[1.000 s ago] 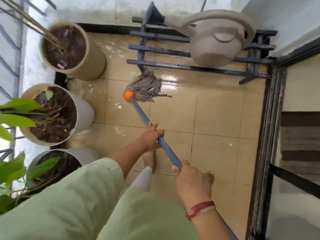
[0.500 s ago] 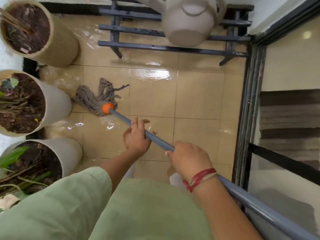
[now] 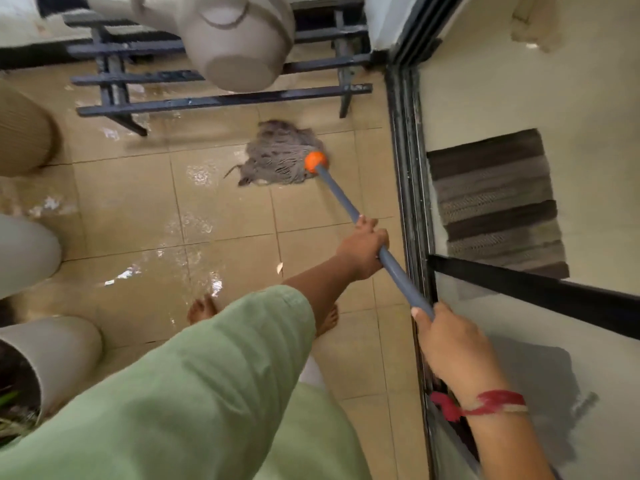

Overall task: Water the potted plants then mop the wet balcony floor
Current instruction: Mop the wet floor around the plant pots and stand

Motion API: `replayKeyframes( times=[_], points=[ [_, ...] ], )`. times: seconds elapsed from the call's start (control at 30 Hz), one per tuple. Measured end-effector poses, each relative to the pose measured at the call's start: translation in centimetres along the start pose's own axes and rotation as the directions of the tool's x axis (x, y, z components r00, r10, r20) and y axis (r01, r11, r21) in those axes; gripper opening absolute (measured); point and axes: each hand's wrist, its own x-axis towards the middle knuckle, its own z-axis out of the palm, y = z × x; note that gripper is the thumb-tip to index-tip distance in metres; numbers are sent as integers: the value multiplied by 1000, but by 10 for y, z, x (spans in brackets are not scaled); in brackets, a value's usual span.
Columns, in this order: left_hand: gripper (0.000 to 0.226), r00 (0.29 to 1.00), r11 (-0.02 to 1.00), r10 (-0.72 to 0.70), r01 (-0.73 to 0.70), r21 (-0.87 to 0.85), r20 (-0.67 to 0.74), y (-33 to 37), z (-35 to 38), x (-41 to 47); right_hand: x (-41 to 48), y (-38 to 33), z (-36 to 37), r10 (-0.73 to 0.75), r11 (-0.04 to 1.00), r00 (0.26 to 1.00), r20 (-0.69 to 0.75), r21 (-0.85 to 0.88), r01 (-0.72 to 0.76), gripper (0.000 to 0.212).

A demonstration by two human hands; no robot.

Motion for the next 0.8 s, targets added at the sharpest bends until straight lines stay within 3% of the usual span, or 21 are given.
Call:
replayKeyframes(
  times=[0.13,0.27,0.57,0.8],
  points=[
    [44,980,982,70,-101,161,185,27,33,-7,-30,23,21,97,995,995,17,20,-98,42],
    [42,978,982,50,-86,170,204,-3,42,-42,-57,4,47,104,994,995,10,13,-104,41],
    [39,997,996,-54,49,78,63,-141,-35,-141,-108,-145,100,-58,996,993,-107,-79,50,38],
    [38,961,971,-237,232,-51,-140,-249,-80,-239,-140,-256,162,-284,912,951,-123,-340,229,32]
  ],
)
